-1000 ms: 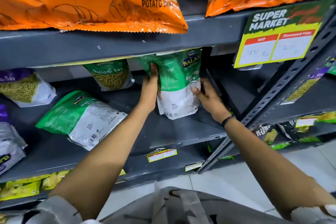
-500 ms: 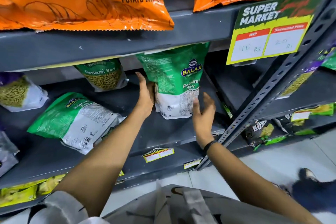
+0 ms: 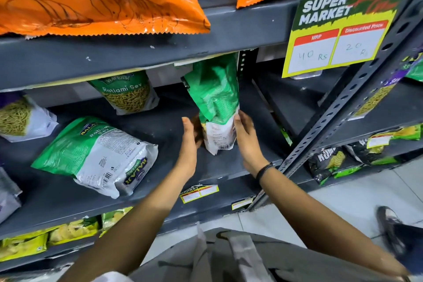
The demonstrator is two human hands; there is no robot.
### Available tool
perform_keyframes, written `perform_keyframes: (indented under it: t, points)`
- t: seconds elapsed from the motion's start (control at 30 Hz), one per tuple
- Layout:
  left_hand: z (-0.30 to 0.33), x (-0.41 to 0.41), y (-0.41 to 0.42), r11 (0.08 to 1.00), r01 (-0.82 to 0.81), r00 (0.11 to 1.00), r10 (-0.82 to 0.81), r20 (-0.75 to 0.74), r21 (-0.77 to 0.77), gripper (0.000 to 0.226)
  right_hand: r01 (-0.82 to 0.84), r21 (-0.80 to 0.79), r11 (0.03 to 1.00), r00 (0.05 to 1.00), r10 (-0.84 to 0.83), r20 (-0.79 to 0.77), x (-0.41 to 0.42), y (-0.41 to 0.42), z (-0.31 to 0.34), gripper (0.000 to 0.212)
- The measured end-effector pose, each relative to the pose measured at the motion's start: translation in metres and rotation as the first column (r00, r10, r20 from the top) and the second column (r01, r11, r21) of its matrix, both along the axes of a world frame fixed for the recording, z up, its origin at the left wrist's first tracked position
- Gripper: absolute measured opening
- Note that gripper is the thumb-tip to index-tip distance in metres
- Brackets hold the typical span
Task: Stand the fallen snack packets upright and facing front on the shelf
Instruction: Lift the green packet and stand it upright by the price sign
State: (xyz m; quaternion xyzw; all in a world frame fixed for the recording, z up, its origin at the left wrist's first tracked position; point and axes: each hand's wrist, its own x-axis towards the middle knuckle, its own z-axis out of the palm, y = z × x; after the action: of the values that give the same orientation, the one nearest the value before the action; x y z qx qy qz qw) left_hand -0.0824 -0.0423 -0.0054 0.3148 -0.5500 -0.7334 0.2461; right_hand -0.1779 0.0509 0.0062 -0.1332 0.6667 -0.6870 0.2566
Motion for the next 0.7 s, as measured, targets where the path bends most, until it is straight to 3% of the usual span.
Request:
perform_keyframes:
  t: [0.1,0.2,0.33,0.4,0.57,0.7]
  points:
    - [0.011,-0.015,-0.024,0.992,-0.103,0.995,0.101,0.023,0.072,0.054,0.114,-0.023,0.993,0.994,-0.113,0.008,0.006,0.005,-0.004,0.043]
    - [0.036,-0.038,-0.048,0.993,0.022,0.999,-0.027,0.041,0.117,0.042,0.234,-0.028,0.972,0.971,-0.232,0.049,0.033,0.01,-0.005,0.037]
    - [0.046,-0.055,-0.058,0.958,0.232,0.961,-0.253,0.114,0.171,0.036,0.036,-0.008,0.999,0.995,-0.035,0.092,0.065,0.013,-0.004,0.05]
    - [0.048,-0.055,-0.051,0.944,0.261,0.954,-0.284,0.096,0.203,0.036,-0.034,-0.011,0.999,0.996,0.034,0.086,0.066,0.013,-0.001,0.056]
    - [0.04,-0.054,-0.029,0.966,0.139,0.99,-0.141,-0.007,0.217,0.053,-0.029,-0.047,0.998,0.997,0.032,0.069,0.04,0.014,0.001,0.049]
    - [0.027,-0.048,0.001,0.988,-0.036,0.999,0.036,0.003,0.15,0.054,-0.026,-0.003,1.0,0.997,0.026,0.07,0.002,0.009,0.003,0.027]
